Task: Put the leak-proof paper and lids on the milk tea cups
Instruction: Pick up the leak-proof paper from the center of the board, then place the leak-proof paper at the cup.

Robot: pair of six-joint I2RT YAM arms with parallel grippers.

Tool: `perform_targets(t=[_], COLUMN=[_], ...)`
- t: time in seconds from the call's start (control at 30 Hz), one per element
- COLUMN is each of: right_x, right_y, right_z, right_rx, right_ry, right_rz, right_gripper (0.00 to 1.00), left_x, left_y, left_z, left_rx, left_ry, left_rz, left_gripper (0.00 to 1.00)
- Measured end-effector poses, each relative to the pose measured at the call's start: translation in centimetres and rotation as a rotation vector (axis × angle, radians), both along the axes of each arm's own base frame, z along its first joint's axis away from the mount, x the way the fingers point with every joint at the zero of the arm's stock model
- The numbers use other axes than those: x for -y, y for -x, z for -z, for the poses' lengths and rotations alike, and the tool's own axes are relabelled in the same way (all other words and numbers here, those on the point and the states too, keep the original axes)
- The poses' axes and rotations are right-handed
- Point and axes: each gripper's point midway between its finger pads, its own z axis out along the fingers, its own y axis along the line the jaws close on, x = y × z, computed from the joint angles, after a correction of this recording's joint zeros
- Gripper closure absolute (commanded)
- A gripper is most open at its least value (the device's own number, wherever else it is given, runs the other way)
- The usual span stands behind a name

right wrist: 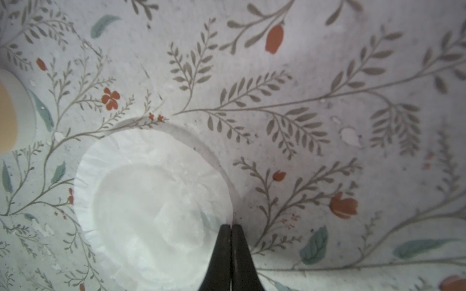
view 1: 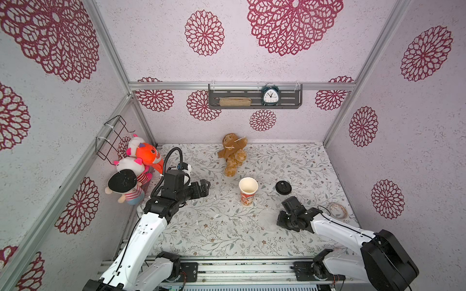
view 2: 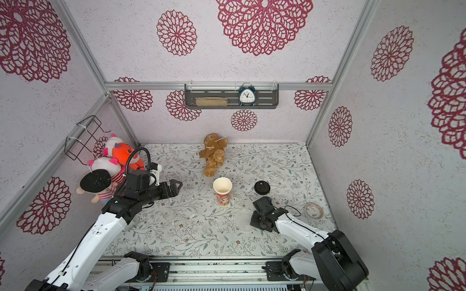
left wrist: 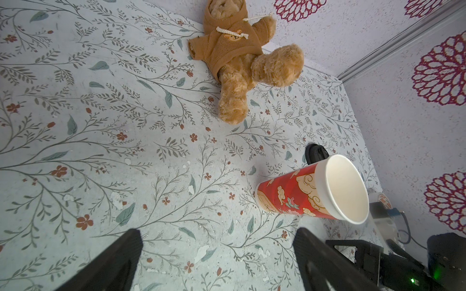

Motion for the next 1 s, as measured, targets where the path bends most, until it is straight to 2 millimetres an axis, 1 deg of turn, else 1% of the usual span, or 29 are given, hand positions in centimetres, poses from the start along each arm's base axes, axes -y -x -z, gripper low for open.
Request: perform_targets(t=[0.13,0.2,0.3,0.37,0.43,0.47,0.53,0.67,0.77,0.83,0.87,0.93,1.0], right_x=[0.5,0.7,0.3,-0.1,-0.3,-0.3,-0.4,-1.3,-3.1,-4.8,-5.7,-7.7,-9.4], right_y=[0.6,0.2,-1.5,-2.9,-3.9,-4.3,-4.9,-5.6,-6.6,-7.4,-7.8,-8.7,-9.5], right_z=[-0.5,-2.0,-6.5,-10.8,-14.9,-16.9,-20.3,-26.2,-30.0,-31.7,-32.3,-32.7,-32.4], right_rx=[-0.022,0.001,0.1,0.198,0.29,0.331,0.398,0.499,0.556,0.574,0.573,0.559,0.534], right_ry=[0.031,0.04,0.022,0.0,-0.016,-0.023,-0.031,-0.059,-0.113,-0.167,-0.197,-0.257,-0.308], right_rz=[-0.021,-0.036,-0.067,-0.089,-0.112,-0.124,-0.148,-0.214,-0.274,-0.319,-0.341,-0.386,-0.42], right_gripper=[1.0,1.0,1.0,1.0,1.0,1.0,1.0,1.0,1.0,1.0,1.0,1.0,1.0], left_x=[0.1,0.3,0.5,0.9,1.3,1.5,1.8,1.9,1.8,1.7,1.6,1.6,1.6], left_y=[0.1,0.2,0.3,0.4,0.4,0.4,0.4,0.6,0.7,0.8,0.9,0.9,0.9], left_z=[-0.2,-0.2,-0.2,-0.3,-0.5,-0.7,-1.0,-1.6,-2.0,-2.2,-2.3,-2.4,-2.5], left_rx=[0.004,0.002,-0.005,-0.011,-0.011,-0.008,0.0,0.012,0.024,0.032,0.033,0.037,0.036], left_ry=[0.005,0.013,0.032,0.053,0.074,0.087,0.106,0.122,0.127,0.128,0.129,0.132,0.133], left_rz=[0.004,0.012,0.017,0.027,0.041,0.046,0.054,0.055,0.052,0.049,0.046,0.043,0.04], left_gripper=[0.03,0.03,0.03,0.03,0.03,0.03,0.02,0.01,0.0,0.0,0.0,0.0,0.0])
